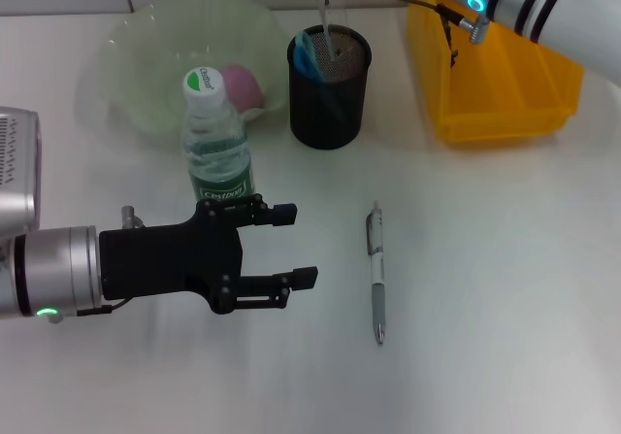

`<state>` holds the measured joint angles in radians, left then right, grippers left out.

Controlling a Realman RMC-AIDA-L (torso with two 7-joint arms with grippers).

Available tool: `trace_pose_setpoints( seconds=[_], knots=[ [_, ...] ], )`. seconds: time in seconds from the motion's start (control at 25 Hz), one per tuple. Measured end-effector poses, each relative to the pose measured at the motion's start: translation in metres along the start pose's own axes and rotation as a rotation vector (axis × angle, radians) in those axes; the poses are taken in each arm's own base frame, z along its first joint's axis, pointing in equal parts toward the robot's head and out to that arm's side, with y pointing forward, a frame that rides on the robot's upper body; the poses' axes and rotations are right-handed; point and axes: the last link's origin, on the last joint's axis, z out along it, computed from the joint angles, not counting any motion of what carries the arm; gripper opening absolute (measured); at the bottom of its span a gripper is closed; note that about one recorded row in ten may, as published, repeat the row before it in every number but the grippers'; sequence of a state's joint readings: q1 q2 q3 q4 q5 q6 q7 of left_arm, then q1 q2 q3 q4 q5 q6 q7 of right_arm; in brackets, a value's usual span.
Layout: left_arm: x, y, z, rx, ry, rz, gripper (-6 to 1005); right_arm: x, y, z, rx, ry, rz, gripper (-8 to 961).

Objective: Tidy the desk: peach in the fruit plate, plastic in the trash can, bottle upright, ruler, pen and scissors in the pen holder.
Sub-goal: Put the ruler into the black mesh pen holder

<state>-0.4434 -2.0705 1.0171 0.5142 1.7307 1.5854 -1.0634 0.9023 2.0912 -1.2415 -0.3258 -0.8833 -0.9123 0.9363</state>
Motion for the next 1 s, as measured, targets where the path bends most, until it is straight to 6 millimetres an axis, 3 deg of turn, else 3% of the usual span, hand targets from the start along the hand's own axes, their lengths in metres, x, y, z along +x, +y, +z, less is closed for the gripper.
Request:
trace_pose_setpoints(
  seconds=[0.52,1.0],
  knots=[
    [0.003,-0.001,-0.002,0.002,0.015,0.003,773,-0.002,0.003,0.013,-0.008,0.048,-0.011,372],
    [0.003,0.000,-0.003,0.000,0.016,0.002,773,-0.001,0.001,0.011,-0.003,0.053,-0.013,468]
  ],
)
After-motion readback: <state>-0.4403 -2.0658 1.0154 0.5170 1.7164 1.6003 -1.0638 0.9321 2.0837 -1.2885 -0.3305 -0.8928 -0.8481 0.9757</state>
